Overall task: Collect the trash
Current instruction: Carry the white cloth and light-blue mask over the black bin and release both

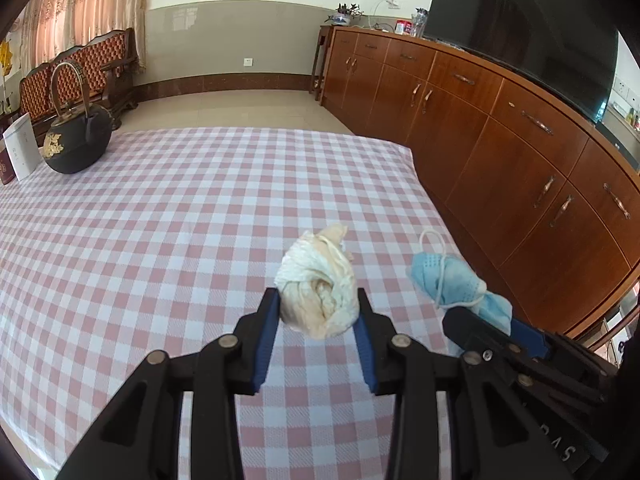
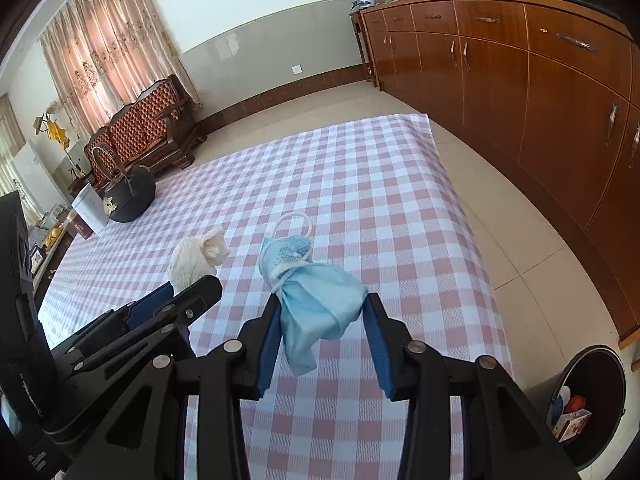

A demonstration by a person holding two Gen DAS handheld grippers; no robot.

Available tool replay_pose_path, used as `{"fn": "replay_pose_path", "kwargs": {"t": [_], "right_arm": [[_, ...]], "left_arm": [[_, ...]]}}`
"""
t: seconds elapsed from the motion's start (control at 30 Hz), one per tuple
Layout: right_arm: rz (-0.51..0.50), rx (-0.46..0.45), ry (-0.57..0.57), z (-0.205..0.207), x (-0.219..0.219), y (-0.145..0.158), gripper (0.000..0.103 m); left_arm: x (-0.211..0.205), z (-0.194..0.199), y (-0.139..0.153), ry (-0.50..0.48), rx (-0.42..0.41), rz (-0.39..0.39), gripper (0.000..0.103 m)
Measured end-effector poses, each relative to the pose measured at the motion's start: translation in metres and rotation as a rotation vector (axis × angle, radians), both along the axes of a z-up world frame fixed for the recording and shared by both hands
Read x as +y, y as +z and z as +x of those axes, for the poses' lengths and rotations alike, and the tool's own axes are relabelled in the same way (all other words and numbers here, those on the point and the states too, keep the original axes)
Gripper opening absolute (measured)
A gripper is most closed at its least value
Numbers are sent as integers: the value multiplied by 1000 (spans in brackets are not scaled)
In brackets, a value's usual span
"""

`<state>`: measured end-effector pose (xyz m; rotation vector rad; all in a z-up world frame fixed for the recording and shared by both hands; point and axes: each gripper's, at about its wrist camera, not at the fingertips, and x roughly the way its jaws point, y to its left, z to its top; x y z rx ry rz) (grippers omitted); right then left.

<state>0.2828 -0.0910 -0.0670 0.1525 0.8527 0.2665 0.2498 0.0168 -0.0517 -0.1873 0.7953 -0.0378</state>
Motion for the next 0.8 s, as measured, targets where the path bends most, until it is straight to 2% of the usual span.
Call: {"fn": "replay_pose_path", "kwargs": {"t": [0.37,0.8], "right_arm": [[28,-51,-91,-79,-62,21,43],[15,-48,-378,-155,-207,16,43]], "left_arm": [[-51,-45,14,-108,-32,3,38],[-169,-72,20,-349,-31,-11,38]]}}
